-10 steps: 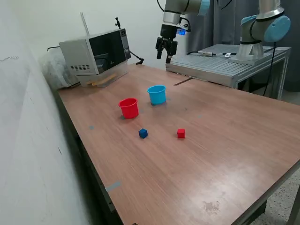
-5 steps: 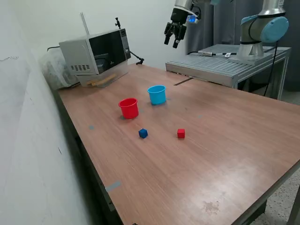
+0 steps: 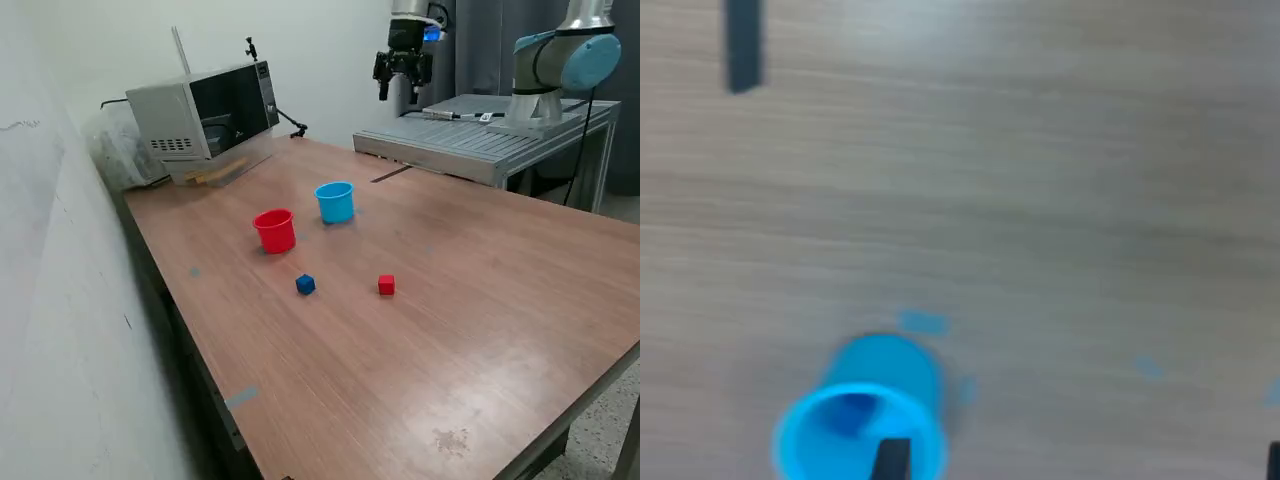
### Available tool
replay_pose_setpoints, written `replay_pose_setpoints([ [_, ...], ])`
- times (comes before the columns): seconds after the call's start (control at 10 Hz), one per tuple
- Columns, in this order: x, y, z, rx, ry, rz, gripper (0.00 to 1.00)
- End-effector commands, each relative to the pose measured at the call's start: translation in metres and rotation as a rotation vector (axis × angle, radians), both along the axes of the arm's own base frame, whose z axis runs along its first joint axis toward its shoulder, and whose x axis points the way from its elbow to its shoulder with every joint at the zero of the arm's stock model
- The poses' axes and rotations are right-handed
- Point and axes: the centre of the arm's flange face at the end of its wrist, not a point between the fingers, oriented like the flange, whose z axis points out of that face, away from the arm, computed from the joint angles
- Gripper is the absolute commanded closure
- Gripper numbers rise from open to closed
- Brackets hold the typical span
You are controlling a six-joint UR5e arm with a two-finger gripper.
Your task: Place red objects in the red bin, and blue objects in the blue bin.
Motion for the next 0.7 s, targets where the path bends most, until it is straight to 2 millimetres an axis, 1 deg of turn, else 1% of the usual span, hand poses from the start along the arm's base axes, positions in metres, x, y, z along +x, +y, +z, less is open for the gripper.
replay_pose_setpoints([
  [0.0, -0.027, -0.088, 0.017, -0.077, -0.204, 0.285, 0.0],
  [0.1, -0.032, -0.117, 0.02, 0.003, -0.24, 0.346, 0.0],
  [0.2, -0.034, -0.14, 0.024, -0.003, -0.221, 0.389, 0.0],
  [0.3, -0.044, -0.157, 0.031, -0.068, -0.185, 0.416, 0.0],
  [0.4, -0.061, -0.169, 0.021, -0.098, -0.192, 0.438, 0.0],
  [0.6, -0.115, -0.169, -0.026, -0.096, -0.229, 0.364, 0.0],
])
